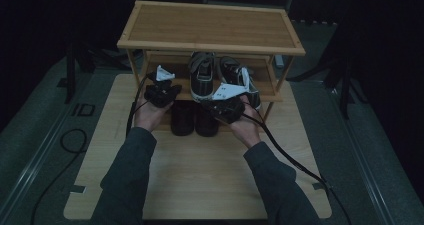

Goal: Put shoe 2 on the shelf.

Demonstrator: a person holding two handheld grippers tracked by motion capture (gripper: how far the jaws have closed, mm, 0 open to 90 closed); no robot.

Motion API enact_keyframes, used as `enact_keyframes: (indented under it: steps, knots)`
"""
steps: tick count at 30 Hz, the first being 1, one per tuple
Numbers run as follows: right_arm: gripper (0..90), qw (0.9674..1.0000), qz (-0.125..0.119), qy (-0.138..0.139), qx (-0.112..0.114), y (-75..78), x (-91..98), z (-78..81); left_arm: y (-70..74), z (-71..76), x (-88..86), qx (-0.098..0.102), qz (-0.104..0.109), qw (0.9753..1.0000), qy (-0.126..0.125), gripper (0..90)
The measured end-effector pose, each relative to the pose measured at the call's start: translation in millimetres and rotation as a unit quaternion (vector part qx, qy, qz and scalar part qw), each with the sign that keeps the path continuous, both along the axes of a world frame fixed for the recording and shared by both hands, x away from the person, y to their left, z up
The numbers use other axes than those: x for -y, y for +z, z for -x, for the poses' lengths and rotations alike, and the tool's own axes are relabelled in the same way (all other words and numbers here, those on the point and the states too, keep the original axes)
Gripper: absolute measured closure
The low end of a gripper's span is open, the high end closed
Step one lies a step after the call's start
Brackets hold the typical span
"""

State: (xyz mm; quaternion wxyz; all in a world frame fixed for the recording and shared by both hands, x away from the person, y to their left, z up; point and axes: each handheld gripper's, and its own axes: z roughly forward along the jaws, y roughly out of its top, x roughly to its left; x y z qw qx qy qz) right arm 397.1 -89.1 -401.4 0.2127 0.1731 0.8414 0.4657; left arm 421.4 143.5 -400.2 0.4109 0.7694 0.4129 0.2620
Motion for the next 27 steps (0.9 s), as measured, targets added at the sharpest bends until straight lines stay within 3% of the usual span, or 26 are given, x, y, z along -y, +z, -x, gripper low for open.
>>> enact_keyframes:
  steps: [23, 27]
  knots:
    - [90.0, 0.9997, 0.016, -0.017, 0.003, 2.0, -9.5, -3.2, -0.4, 0.3, -0.2, 0.001, 0.002, 1.0, 0.0, 90.0]
    - [84.3, 0.9998, 0.018, -0.003, -0.009, 4.7, -5.0, -1.0, -1.0, -0.2, -1.4, 0.0, 0.013, 0.9999, 0.001, 90.0]
